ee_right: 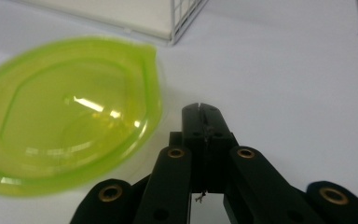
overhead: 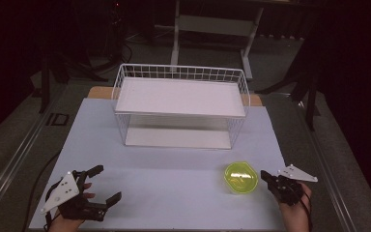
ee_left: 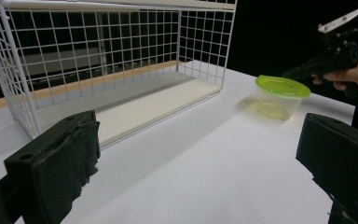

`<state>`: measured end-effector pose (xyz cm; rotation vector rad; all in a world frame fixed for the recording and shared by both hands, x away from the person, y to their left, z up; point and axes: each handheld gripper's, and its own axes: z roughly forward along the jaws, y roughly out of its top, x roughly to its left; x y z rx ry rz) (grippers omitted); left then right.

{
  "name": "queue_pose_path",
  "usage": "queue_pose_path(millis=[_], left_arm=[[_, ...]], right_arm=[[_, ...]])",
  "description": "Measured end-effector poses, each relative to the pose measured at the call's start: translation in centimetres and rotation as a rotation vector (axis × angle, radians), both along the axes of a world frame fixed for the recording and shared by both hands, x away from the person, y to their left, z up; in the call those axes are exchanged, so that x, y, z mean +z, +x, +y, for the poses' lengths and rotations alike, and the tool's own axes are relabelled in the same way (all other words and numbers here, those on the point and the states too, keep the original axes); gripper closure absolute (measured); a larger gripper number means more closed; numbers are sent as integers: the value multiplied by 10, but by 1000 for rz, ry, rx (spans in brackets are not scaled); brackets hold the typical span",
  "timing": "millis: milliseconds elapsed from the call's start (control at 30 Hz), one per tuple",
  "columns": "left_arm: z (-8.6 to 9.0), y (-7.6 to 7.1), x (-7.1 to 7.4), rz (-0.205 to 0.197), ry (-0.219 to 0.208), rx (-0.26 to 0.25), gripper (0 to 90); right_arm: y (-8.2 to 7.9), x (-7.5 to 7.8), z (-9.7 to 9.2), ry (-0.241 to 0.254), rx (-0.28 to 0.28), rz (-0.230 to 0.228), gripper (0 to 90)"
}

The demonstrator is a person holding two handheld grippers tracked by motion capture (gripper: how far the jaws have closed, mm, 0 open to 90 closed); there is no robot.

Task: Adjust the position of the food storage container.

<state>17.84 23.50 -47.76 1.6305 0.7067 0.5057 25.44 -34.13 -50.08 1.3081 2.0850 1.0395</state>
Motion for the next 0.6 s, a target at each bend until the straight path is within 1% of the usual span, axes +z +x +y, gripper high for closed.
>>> queue_pose_path(millis=[133, 200, 300, 400, 567, 600], left_arm=[[0, -1, 1, -13, 3, 5, 3], [-1, -3, 2, -29, 6, 13, 3], [-2, -4, 4, -45, 12, 13, 3], [-2, -4, 3, -44, 15, 11, 3], [-2, -3, 3, -33, 17, 7, 3], [-2, -3, 3, -31, 18, 6, 3]], right_arm=[[-2, -11, 3, -5, 16, 43, 900], [-2, -14, 5, -14, 18, 51, 900], [-3, -17, 9, -13, 40, 67, 900], [-3, -19, 14, -14, 58, 82, 900], [-2, -21, 23, 8, 93, 100, 900], [-2, -21, 24, 6, 106, 104, 900]])
